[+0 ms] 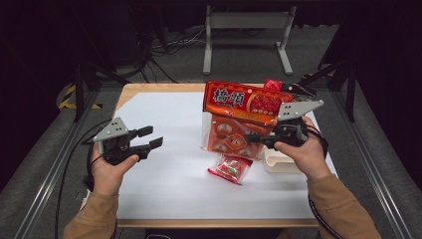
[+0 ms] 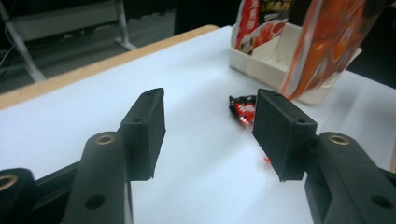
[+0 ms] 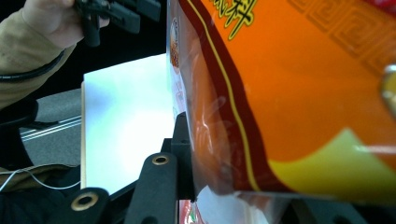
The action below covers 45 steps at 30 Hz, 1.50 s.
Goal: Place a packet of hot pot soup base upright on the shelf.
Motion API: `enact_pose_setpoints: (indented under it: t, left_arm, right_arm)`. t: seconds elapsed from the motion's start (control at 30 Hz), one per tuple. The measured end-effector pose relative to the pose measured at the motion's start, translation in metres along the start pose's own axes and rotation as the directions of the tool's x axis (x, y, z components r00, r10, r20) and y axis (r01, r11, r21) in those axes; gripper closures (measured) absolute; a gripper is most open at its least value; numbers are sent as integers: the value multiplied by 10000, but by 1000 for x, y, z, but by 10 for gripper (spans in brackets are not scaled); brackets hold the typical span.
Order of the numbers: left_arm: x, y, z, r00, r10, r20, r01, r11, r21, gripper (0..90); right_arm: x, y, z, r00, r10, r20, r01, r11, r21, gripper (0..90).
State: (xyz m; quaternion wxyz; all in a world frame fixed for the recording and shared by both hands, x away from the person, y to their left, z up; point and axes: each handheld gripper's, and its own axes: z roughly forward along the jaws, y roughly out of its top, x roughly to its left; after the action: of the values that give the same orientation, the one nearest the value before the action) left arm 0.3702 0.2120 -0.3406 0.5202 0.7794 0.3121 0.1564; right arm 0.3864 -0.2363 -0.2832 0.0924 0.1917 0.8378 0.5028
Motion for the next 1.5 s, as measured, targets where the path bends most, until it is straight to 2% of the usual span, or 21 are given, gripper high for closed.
enact_pose_setpoints:
  t: [0.07, 0.33, 0.43, 0.57, 0.73, 1.0, 1.43, 1.5]
  left_arm:
    - [3, -6, 3, 9996, 26, -270, -20, 9998, 219, 440]
    - [18, -23, 6, 9979, -434, -485, 455, 9981, 425, 432]
    - [21, -27, 6, 9973, -399, -617, 435, 9974, 577, 423]
    - [28, -35, 7, 9958, -570, -710, 621, 9955, 715, 412]
    - [35, -42, 8, 9940, -793, -755, 850, 9935, 752, 399]
    - [38, -46, 5, 9901, -945, -1035, 1031, 9914, 809, 391]
    - [40, -48, 4, 9897, -990, -1029, 1078, 9906, 837, 385]
    - [40, -49, 4, 9887, -1095, -1027, 1188, 9889, 895, 383]
  right_arm:
    - [-3, 1, -4, 9999, 33, 117, -33, 10000, 13, 703]
    - [-11, 4, -16, 9987, 55, 515, -57, 10000, 52, 703]
    - [-13, 6, -21, 9976, 36, 688, -43, 9999, 93, 703]
    - [-17, 7, -27, 9944, 23, 1053, -45, 9998, 208, 703]
    - [-24, 7, -36, 9922, 105, 1244, -127, 9998, 176, 703]
    - [-35, 4, -51, 9831, 197, 1818, -236, 9995, 192, 702]
    - [-51, -3, -75, 9655, 605, 2532, -584, 9982, -157, 702]
    - [-53, -5, -78, 9632, 657, 2607, -632, 9978, -181, 702]
